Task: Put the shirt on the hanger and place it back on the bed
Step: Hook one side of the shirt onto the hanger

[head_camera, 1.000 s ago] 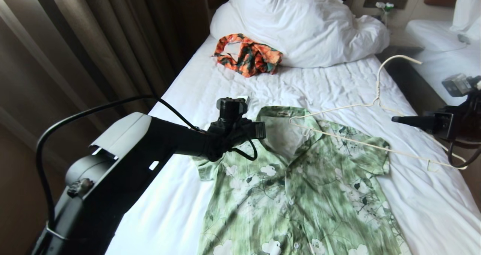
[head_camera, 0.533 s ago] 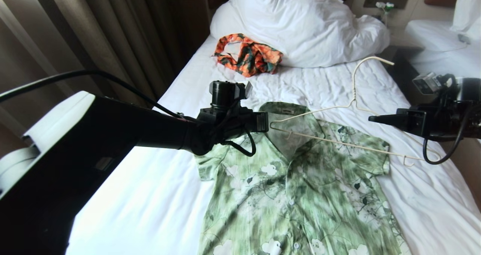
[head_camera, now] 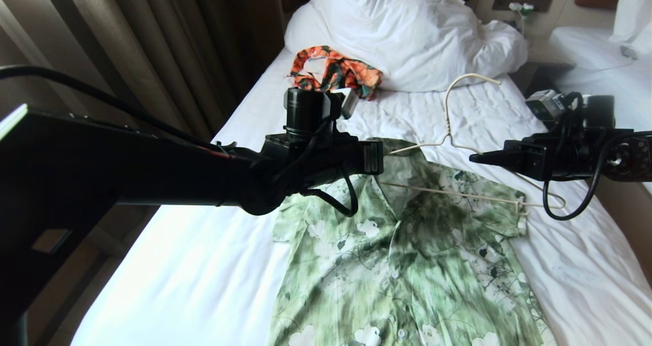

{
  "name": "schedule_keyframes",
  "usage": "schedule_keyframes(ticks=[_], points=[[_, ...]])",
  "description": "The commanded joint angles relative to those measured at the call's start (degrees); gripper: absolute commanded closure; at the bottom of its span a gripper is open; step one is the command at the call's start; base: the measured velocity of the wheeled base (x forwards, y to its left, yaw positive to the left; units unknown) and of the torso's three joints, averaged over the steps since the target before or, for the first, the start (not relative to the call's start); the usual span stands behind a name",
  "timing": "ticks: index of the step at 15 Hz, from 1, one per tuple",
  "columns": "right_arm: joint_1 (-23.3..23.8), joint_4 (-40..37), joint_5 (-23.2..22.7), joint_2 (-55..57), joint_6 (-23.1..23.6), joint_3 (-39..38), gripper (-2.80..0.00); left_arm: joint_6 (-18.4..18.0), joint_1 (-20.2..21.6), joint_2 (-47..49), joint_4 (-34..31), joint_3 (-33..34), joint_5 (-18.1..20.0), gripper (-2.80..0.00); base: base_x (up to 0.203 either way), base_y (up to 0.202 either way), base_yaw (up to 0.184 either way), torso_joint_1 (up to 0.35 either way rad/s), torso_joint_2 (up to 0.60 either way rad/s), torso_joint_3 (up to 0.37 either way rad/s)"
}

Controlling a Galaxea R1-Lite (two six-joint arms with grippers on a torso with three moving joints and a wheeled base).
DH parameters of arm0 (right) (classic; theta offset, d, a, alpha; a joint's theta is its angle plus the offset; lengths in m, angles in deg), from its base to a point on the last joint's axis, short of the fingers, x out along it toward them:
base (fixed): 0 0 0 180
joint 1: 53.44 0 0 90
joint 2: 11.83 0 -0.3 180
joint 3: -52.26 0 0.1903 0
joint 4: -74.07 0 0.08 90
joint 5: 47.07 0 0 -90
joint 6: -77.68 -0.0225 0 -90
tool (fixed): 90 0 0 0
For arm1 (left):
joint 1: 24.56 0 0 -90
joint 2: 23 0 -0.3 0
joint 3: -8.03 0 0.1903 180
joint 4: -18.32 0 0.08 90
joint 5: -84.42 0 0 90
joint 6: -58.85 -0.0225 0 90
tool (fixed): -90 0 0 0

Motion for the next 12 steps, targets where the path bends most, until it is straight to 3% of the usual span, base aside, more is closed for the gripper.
schedule_keyframes(ticks=[1, 4, 8, 12], points=[[-0.9, 0.1, -0.5, -0.4, 0.1, 0.1, 0.00, 0.2, -1.6, -3.1, -0.7, 1.2, -0.4, 0.00, 0.000, 0.000, 0.000, 0.000, 0.00, 0.000], [-1.8, 0.1, -0.5, -2.3, 1.8, -0.9, 0.00, 2.8, -6.5, -7.4, -2.6, 2.8, -2.5, 0.00, 0.000, 0.000, 0.000, 0.000, 0.00, 0.000], [-4.8, 0.1, -0.5, -4.6, 3.5, -4.0, 0.00, 3.1, -13.7, -9.7, -5.2, 1.5, -5.3, 0.00, 0.000, 0.000, 0.000, 0.000, 0.00, 0.000], [-6.8, 1.4, -0.5, -5.9, 4.6, -6.3, 0.00, 3.1, -15.9, -8.3, -6.6, -0.1, -6.1, 0.00, 0.000, 0.000, 0.000, 0.000, 0.00, 0.000]])
